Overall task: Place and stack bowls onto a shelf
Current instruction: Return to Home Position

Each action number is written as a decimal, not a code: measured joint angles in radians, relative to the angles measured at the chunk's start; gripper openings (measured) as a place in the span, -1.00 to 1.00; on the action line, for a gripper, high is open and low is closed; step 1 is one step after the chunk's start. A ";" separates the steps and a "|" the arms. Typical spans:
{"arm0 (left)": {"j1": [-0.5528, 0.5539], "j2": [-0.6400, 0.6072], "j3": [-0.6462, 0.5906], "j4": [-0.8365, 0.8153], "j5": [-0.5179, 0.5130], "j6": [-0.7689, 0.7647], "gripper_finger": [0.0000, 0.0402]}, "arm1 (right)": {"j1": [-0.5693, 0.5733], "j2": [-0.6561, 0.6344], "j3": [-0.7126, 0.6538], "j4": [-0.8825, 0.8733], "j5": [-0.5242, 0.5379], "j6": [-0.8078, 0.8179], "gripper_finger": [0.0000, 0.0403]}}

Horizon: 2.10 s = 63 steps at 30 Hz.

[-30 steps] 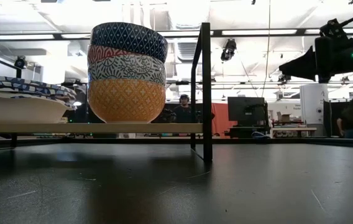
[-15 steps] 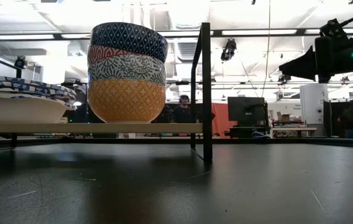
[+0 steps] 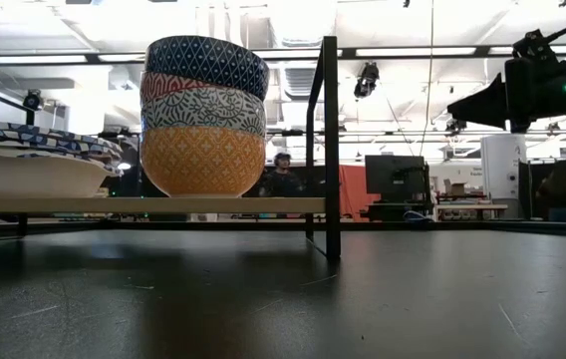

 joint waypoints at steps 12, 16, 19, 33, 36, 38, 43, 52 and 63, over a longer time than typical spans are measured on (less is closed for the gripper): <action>0.148 -0.393 -0.401 0.592 0.147 0.147 -0.59 | 0.000 0.000 0.000 0.000 0.000 0.001 0.02; 0.185 -0.506 -0.509 0.645 0.205 0.168 -0.59 | 0.000 0.000 0.000 0.000 0.000 0.000 0.02; 0.201 -0.576 -0.562 0.646 0.207 0.167 -0.59 | 0.000 0.000 0.000 0.000 0.000 0.001 0.02; 0.258 -0.829 -0.721 0.649 0.207 0.213 -0.59 | 0.000 0.000 0.000 0.000 0.000 0.001 0.02; 0.279 -0.886 -0.761 0.649 0.206 0.211 -0.59 | 0.000 0.000 0.000 0.000 0.000 0.000 0.02; 0.294 -0.924 -0.789 0.654 0.207 0.210 -0.59 | 0.000 0.000 0.000 0.000 0.000 0.001 0.02; 0.329 -1.018 -0.850 0.661 0.207 0.210 -0.59 | 0.000 0.000 0.000 0.000 0.000 0.001 0.02; 0.358 -1.038 -0.883 0.669 0.208 0.214 -0.59 | 0.000 0.000 0.000 0.000 0.000 0.000 0.02; 0.455 -1.038 -0.894 0.710 0.221 0.156 -0.59 | 0.000 0.000 0.000 0.000 0.000 0.000 0.02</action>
